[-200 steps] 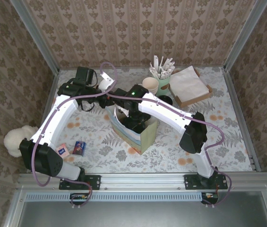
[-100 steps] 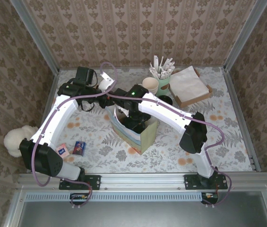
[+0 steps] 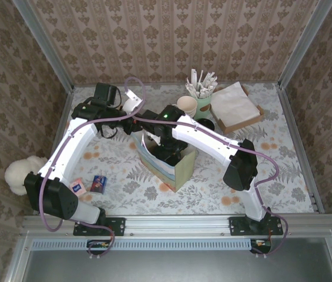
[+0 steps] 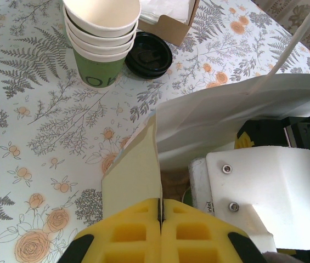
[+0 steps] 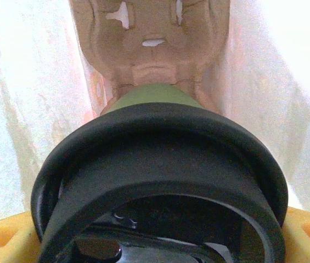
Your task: Pack the takeout coffee
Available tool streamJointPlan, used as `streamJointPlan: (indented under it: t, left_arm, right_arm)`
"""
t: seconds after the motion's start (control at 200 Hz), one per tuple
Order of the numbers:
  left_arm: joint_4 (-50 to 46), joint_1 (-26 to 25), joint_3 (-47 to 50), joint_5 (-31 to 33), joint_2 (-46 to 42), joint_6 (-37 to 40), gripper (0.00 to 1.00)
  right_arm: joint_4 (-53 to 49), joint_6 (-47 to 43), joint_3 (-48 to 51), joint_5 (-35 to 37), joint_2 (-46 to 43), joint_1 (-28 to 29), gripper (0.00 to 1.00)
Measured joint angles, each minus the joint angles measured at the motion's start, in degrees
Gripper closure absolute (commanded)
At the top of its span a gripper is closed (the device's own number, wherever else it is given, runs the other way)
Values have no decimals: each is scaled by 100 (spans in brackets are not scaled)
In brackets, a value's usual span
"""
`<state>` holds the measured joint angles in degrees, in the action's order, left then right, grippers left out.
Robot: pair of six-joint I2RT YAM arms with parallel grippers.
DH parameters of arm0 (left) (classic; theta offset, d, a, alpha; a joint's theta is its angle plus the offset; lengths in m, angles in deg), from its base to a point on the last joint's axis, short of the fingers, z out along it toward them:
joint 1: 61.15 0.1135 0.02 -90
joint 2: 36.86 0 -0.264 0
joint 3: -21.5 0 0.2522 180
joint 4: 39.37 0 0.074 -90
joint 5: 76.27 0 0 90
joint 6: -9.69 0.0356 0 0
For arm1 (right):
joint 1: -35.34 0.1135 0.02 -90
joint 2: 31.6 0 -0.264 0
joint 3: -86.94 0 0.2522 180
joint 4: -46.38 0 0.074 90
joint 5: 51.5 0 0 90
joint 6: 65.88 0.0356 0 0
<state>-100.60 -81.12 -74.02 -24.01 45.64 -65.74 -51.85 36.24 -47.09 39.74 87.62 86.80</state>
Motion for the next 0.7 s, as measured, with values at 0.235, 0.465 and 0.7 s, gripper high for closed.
streamJointPlan:
  t: [0.235, 0.465, 0.7]
  left_arm:
    - [-2, 0, 0, 0, 0, 0, 100]
    - [0, 0, 0, 2, 0, 0, 100]
    - [-2, 0, 0, 0, 0, 0, 100]
  right_arm:
    - [7, 0, 26, 0, 0, 0, 41]
    - [0, 2, 48, 0, 0, 0, 41]
    - [-98, 22, 50, 0, 0, -7, 41]
